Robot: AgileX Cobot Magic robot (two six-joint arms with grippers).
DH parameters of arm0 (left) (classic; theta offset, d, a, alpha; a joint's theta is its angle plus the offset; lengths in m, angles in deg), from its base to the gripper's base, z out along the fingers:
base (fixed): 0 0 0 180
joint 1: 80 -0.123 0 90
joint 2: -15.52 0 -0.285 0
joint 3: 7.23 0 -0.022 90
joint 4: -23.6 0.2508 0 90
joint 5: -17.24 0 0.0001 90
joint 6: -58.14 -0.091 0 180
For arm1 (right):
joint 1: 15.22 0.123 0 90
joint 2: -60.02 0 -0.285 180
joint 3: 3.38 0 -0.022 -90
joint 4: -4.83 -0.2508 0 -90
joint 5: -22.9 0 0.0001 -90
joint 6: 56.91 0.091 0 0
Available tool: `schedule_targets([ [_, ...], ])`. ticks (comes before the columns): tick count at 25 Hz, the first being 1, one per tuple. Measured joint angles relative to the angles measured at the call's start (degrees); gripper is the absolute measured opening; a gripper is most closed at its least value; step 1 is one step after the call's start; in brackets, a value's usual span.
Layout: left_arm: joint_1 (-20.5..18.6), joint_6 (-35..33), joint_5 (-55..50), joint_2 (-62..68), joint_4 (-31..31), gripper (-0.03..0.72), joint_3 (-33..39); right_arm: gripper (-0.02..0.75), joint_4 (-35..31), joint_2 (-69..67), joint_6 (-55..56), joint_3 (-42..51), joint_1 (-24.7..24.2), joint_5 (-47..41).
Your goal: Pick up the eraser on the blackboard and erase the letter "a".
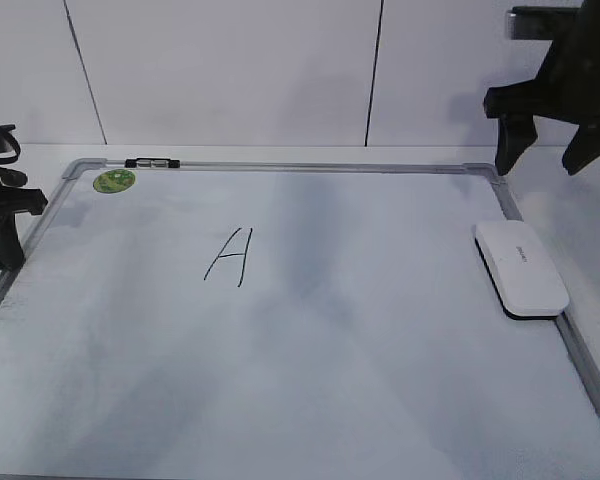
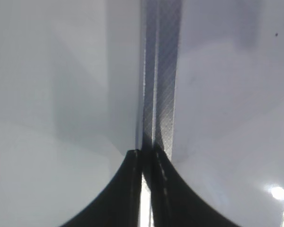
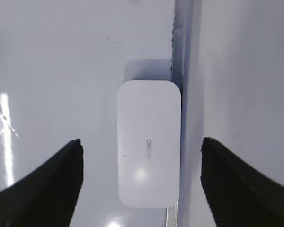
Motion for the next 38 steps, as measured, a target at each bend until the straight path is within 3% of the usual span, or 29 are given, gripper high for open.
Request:
schedule_targets([
  [26, 0.0, -0.13, 0.77, 0.0, -0.3, 0.021, 0.0, 0.582, -3.67, 3.39, 0.0, 0.0, 0.0, -0.47],
  [30, 0.0, -0.13, 0.77, 0.0, -0.3, 0.067, 0.0, 0.582, -3.75, 3.39, 0.0, 0.0, 0.0, -0.47],
  [38, 0.0, 0.63, 0.3, -0.2, 1.16, 0.228, -0.13, 0.582, -3.75, 3.39, 0.0, 0.0, 0.0, -0.51],
])
